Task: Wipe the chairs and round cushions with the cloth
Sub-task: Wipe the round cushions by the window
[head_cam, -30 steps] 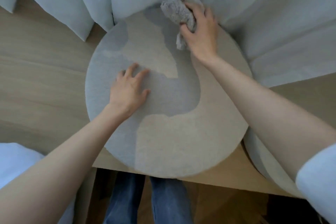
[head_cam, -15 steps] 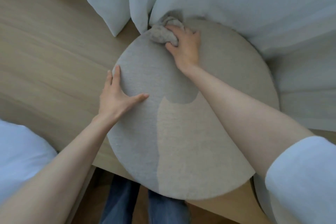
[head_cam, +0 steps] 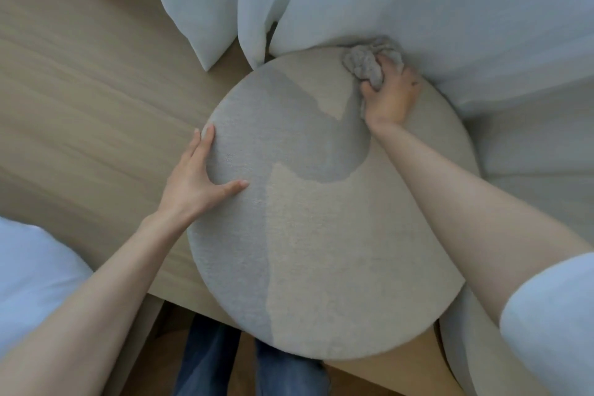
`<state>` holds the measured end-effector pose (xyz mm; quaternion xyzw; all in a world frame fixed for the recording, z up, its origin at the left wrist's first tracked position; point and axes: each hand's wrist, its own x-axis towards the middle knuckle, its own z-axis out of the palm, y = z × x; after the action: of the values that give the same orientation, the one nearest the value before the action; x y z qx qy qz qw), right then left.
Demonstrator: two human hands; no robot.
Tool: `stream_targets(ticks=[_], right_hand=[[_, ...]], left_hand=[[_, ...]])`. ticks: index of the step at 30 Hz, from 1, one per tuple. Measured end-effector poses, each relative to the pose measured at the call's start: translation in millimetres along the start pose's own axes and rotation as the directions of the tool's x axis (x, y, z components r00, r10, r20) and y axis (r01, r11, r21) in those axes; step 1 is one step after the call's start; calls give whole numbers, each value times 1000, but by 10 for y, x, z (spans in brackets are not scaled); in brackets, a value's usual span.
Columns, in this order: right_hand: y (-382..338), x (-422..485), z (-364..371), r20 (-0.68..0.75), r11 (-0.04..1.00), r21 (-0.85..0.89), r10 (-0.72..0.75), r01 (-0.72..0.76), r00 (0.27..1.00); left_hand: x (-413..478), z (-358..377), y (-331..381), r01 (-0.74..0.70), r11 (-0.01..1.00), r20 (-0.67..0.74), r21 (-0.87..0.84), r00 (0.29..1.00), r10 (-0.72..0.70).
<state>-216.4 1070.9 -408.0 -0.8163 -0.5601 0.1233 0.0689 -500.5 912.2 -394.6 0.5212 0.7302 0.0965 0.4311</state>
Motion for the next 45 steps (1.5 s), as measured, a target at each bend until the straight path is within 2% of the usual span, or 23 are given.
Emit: stream_targets(ticks=[2, 4, 8, 10, 12, 14, 15, 17, 19, 21, 24, 27, 29, 31, 34, 35, 37, 40, 42, 45], right_hand=[[-306, -110, 143, 32, 997, 44, -64, 63, 997], [-659, -327, 265, 85, 976, 82, -209, 202, 974], [-1085, -892, 345, 189, 830, 194, -555, 523, 810], [-1044, -925, 298, 206, 786, 131, -618, 604, 759], [-800, -713, 224, 152, 780, 58, -624, 623, 767], [-331, -381, 146, 61, 831, -39, -553, 555, 831], [-29, -233, 84, 18, 878, -101, -469, 468, 883], [529, -79, -89, -61, 973, -138, -195, 185, 979], [688, -108, -183, -114, 996, -53, 62, -68, 992], [430, -219, -82, -110, 996, 21, 86, -84, 990], [-226, -570, 167, -118, 978, 188, -67, 89, 991], [-744, -1245, 366, 0, 918, 300, -271, 259, 962], [-987, -1667, 444, 24, 861, 321, -425, 395, 905], [-1102, -1892, 471, 69, 805, 328, -543, 495, 837], [-912, -1691, 441, 131, 744, 218, -664, 632, 736], [-771, -1529, 394, 101, 748, 163, -661, 643, 743], [-359, -1115, 237, 20, 828, 46, -561, 559, 828], [480, -655, -98, -85, 968, -23, -250, 249, 964], [787, -639, -243, -129, 998, 45, -26, 32, 991], [582, -848, -59, -163, 986, 152, 98, -73, 982]], left_hand=[[-3, -11, -20, -6, 1000, -4, -11, 1000, 6], [-10, -31, -37, -18, 999, -12, -33, 1000, 18], [-40, -75, -159, -77, 996, -7, -36, 997, 77], [-79, -83, -237, -98, 995, 30, -12, 995, 99], [-124, -74, -292, -90, 996, 55, -17, 994, 91], [-166, -46, -296, -80, 997, 54, -23, 995, 81], [-180, -34, -277, -79, 997, 38, -23, 996, 80], [-200, -21, -226, -65, 998, -9, -25, 998, 65], [-220, -23, -178, -36, 998, -44, -59, 998, 34], [-242, -40, -154, 1, 993, -47, -116, 999, -6], [-244, -77, -171, 29, 987, -16, -156, 999, -32], [-246, -118, -236, 43, 952, 18, -304, 999, -39], [-286, -104, -274, 57, 909, 26, -413, 998, -51], [-340, -65, -302, 92, 892, 15, -443, 995, -94], [-407, -16, -328, 88, 882, 3, -462, 995, -98], [-411, -15, -334, 83, 895, 5, -438, 996, -90], [-401, -33, -349, 78, 933, 7, -352, 997, -81], [-365, -59, -340, 76, 954, -5, -290, 997, -81], [-355, -78, -333, 75, 957, -13, -280, 997, -82], [-370, -104, -338, 89, 944, -9, -317, 995, -97]])
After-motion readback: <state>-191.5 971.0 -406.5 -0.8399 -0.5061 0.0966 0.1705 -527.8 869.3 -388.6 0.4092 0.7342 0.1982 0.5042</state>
